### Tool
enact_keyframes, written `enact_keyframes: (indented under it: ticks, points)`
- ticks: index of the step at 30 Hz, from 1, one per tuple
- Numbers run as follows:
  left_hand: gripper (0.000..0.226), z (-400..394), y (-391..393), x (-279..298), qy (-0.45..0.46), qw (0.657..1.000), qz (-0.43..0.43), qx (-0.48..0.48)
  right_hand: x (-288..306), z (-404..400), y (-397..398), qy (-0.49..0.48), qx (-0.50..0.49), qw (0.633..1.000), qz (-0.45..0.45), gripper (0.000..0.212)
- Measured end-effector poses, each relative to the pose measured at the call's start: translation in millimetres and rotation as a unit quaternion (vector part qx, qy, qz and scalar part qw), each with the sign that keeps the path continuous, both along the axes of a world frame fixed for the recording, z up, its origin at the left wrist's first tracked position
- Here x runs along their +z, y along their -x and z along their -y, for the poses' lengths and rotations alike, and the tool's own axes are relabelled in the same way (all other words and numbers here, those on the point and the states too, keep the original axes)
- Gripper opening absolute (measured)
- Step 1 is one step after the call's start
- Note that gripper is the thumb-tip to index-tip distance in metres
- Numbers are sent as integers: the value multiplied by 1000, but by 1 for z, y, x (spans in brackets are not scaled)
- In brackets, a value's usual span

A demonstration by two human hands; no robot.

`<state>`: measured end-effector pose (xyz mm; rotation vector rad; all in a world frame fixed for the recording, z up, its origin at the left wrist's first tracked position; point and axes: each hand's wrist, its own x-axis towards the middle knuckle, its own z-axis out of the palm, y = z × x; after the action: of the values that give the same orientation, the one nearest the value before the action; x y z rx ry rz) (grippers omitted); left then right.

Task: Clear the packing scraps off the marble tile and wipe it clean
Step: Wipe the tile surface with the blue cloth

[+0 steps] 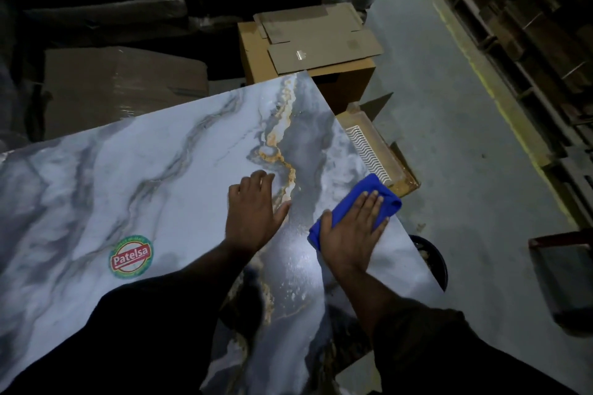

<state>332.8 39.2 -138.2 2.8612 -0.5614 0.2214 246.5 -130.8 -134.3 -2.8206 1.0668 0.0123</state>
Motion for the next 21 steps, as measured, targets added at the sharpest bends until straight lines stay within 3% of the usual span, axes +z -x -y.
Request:
enact_keyframes:
  ticks: [4,14,21]
  points:
    - [80,-1,-46,1,-36,998,3,57,-3,2,-44,14,47,999,6,93]
    - [64,-5,-68,-13,47,995,64,58,-3,4,-164,16,122,992,17,91]
    - [69,-6,-69,-12,45,996,19,72,3,3,-245,3,174,985,18,92]
